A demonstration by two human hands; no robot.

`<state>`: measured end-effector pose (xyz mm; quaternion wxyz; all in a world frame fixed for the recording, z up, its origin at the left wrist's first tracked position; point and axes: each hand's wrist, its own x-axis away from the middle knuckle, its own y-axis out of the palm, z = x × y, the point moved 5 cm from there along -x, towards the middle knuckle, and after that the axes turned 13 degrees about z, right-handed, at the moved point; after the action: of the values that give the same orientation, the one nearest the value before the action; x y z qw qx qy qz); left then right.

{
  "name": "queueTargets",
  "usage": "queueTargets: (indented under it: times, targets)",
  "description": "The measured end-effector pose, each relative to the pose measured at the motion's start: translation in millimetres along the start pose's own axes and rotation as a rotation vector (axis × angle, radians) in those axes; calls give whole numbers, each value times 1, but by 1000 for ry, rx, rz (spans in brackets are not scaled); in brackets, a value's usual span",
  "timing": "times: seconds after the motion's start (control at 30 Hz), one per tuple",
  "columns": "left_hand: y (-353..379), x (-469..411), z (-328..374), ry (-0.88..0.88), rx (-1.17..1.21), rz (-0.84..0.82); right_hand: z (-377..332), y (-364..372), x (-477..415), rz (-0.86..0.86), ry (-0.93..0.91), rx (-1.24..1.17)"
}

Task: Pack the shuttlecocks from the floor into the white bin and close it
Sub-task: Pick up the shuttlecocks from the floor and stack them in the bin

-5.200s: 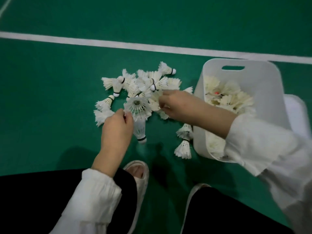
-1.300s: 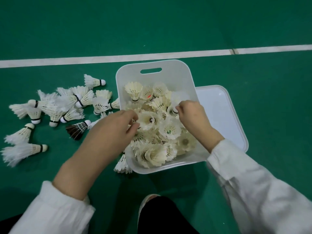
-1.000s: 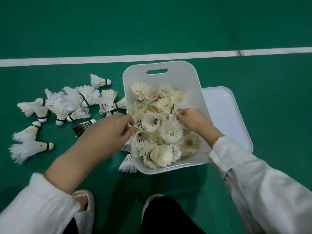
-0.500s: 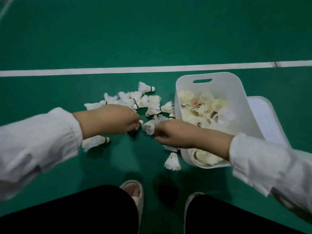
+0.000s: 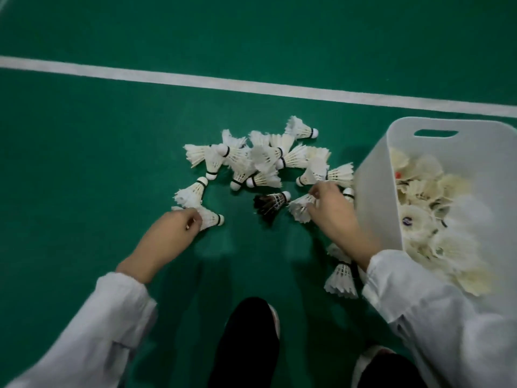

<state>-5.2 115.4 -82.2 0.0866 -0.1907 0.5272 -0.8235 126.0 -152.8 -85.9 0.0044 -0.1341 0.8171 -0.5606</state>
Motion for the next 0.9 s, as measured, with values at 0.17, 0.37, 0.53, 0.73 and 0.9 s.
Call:
queueTargets:
  times: [0.17, 0.37, 0.53, 0.73, 0.9]
  targets:
    - [17, 7, -43, -288, 128, 206, 16, 14, -3, 76, 133, 148]
    - [35, 9, -39, -445, 296, 255, 24, 19, -3, -40, 194, 191]
    - [40, 12, -26, -326, 226, 250, 16, 15, 5, -44, 93, 225]
    - [50, 20, -13, -281, 118, 217, -2, -10, 18, 105, 48, 143]
    - [34, 27, 7, -187, -6, 391, -12, -14, 24, 137, 69, -68]
